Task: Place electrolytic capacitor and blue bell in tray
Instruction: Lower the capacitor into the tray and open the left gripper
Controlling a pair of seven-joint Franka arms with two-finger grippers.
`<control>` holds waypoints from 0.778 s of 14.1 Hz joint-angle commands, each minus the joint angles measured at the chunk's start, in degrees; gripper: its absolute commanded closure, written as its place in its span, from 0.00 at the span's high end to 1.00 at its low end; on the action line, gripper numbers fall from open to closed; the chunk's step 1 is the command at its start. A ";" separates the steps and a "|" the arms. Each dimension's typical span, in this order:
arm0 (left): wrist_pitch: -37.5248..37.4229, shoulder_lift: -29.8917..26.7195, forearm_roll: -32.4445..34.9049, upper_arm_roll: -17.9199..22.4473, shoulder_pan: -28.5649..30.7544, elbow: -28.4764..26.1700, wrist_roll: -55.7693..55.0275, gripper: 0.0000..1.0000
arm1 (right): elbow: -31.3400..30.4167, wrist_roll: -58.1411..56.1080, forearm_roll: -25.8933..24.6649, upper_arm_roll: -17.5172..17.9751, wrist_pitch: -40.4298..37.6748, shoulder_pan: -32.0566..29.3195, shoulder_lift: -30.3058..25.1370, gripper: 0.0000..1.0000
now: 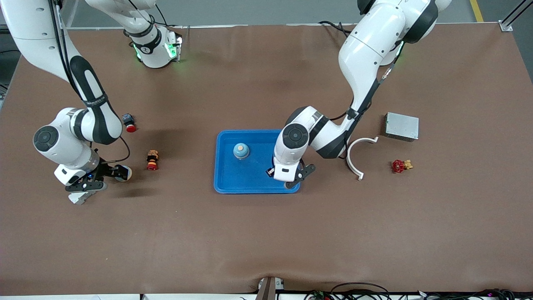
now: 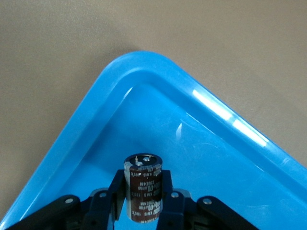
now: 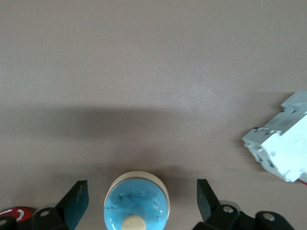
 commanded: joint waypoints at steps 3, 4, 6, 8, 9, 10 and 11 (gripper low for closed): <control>0.46 0.99 0.23 0.93 -0.90 1.35 -0.48 0.00 | -2.97 -0.79 1.32 0.97 1.53 -0.72 -1.67 1.00; 0.46 1.07 0.23 0.93 -0.90 1.26 -0.48 0.00 | -3.15 -0.79 1.32 0.97 1.62 -0.72 -1.67 1.00; 0.46 1.25 0.23 1.28 -0.99 1.26 -0.48 0.00 | -3.33 -0.88 1.32 0.97 1.53 -0.80 -1.59 1.00; 0.46 1.34 0.23 1.28 -0.99 1.26 -0.48 0.00 | -3.85 -0.88 1.32 0.97 1.53 -0.89 -1.59 1.00; 0.46 1.34 0.32 1.28 -1.07 1.26 -0.48 0.00 | -4.29 -0.88 1.24 0.97 1.79 -0.89 -1.59 1.00; 0.46 1.34 0.41 1.28 -1.07 1.26 -0.48 0.00 | -4.47 -0.88 1.32 0.97 2.23 -0.89 -1.59 1.00; 0.46 1.34 0.58 1.28 -1.07 1.17 -0.48 0.00 | -4.73 -0.97 1.24 0.97 2.32 -0.89 -1.59 1.00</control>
